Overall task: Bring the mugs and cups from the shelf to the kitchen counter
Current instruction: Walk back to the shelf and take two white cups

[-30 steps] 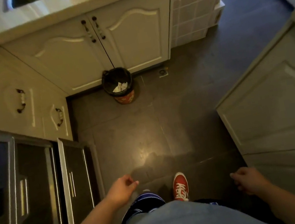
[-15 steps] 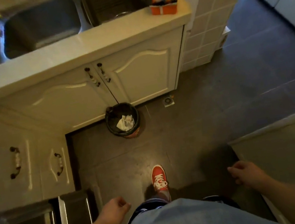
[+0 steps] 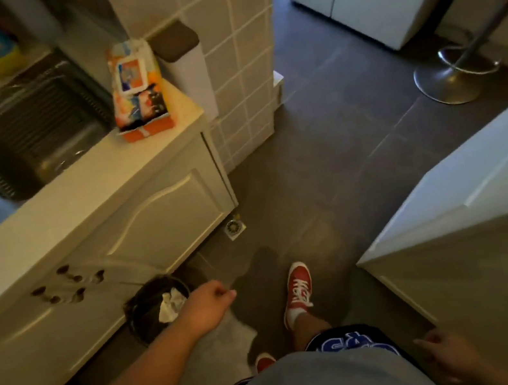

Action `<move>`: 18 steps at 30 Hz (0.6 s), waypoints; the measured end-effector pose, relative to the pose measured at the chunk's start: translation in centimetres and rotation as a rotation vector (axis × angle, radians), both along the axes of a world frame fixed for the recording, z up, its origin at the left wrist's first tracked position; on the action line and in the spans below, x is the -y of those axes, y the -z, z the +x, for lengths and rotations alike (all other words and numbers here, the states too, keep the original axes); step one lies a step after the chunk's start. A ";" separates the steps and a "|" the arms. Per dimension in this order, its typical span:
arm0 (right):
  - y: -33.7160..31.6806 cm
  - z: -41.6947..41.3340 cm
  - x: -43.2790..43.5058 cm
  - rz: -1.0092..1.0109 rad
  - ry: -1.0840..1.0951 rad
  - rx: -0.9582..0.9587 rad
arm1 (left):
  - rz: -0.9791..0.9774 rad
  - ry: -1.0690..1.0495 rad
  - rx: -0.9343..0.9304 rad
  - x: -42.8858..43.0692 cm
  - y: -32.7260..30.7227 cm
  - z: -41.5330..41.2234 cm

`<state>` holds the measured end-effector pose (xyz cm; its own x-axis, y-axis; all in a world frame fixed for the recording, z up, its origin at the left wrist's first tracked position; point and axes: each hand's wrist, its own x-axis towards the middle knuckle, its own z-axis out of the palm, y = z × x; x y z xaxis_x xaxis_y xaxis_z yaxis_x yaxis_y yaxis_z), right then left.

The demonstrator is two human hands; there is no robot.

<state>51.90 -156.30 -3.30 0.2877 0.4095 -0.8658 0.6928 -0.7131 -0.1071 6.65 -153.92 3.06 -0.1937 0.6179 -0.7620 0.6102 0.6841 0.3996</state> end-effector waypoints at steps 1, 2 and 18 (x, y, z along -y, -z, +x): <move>0.9 0.2 -1.1 -0.013 0.011 -0.003 | 0.007 0.017 0.012 -2.2 0.0 0.5; 1.7 0.4 -2.4 -0.026 0.013 -0.009 | 0.014 0.035 0.019 -4.1 -0.1 0.9; -3.3 -13.1 -35.5 0.196 -0.179 -0.311 | -0.195 0.116 -0.134 -17.9 2.1 -5.0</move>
